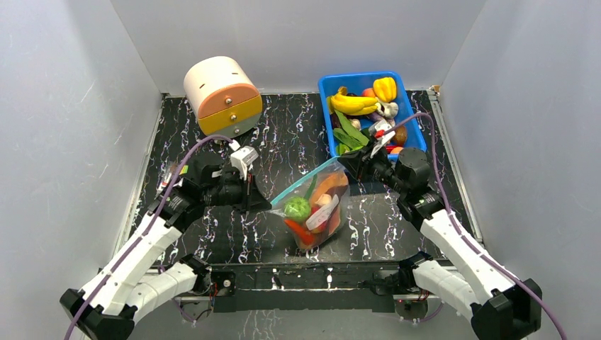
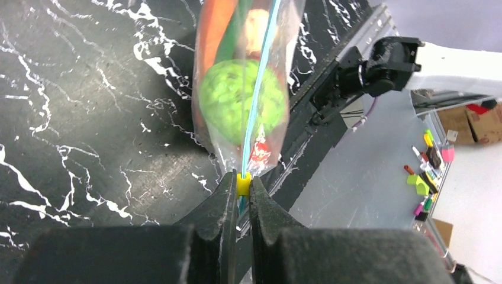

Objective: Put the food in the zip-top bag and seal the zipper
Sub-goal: Zip the zipper food storage bag at the center of the board, then place the zipper food storage bag at the center of the board.

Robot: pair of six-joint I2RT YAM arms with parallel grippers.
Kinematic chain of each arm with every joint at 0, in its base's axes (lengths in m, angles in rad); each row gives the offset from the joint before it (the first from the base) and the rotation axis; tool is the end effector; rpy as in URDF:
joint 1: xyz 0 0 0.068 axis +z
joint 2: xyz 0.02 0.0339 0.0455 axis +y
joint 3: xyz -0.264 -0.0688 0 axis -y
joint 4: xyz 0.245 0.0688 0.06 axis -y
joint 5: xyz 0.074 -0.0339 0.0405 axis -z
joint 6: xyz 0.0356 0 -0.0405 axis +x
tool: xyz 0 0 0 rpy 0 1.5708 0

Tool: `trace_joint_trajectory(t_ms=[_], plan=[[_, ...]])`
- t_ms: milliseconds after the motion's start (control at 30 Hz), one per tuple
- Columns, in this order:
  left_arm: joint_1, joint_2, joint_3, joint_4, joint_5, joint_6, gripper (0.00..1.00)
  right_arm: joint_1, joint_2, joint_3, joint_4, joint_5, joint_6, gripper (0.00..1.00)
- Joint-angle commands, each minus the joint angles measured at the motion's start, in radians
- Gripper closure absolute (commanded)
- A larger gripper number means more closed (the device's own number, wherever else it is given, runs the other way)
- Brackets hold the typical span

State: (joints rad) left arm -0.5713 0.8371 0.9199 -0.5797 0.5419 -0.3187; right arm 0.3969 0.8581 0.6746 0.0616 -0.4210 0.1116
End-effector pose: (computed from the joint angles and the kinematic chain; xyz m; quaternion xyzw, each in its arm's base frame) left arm 0.1367 -0.1097 0.3398 0.2401 0.8041 -0.4197 0.3459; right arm 0.1834 0.0926 0.3146 -0.2412 0.7052 0.3145 0.5879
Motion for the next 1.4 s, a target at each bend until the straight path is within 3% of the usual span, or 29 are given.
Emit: trace_joint_trajectory(t_ms=[0,100,367,400,433,467,667,900,1133,1200,1333,1367], plan=[[0.001,0.038,0.008,0.018,-0.071,-0.106,1.00,-0.012,0.009,0.020,0.163,0.062,0.011,0.78],[0.001,0.043,0.011,0.007,-0.159,-0.109,1.00,-0.013,-0.010,0.022,0.147,0.090,0.008,0.60],[0.001,0.092,0.046,-0.053,-0.470,-0.119,1.00,-0.013,-0.126,0.038,0.087,0.159,0.005,0.35],[0.002,0.099,0.044,-0.056,-0.495,-0.125,1.00,-0.012,-0.136,0.042,0.079,0.161,0.010,0.27],[0.002,0.103,0.041,-0.058,-0.516,-0.128,1.00,-0.013,-0.144,0.046,0.068,0.162,0.013,0.11],[0.002,0.109,0.037,-0.062,-0.536,-0.132,1.00,-0.013,-0.150,0.049,0.056,0.164,0.019,0.03],[0.003,0.113,0.001,-0.059,-0.652,-0.155,1.00,-0.012,-0.144,0.099,-0.059,0.260,0.113,0.02],[0.010,0.179,0.014,-0.097,-0.899,-0.148,1.00,-0.012,-0.074,0.177,-0.186,0.292,0.189,0.02],[0.043,0.082,0.007,-0.078,-1.000,-0.166,1.00,-0.013,-0.061,0.189,-0.220,0.309,0.235,0.02],[0.043,0.067,0.016,-0.088,-1.009,-0.164,0.90,-0.013,-0.062,0.190,-0.221,0.310,0.247,0.02],[0.043,0.033,0.036,-0.100,-1.002,-0.157,0.52,-0.013,-0.066,0.191,-0.217,0.335,0.250,0.02],[0.042,0.026,0.046,-0.102,-0.992,-0.152,0.47,-0.012,-0.068,0.191,-0.217,0.342,0.250,0.02]])
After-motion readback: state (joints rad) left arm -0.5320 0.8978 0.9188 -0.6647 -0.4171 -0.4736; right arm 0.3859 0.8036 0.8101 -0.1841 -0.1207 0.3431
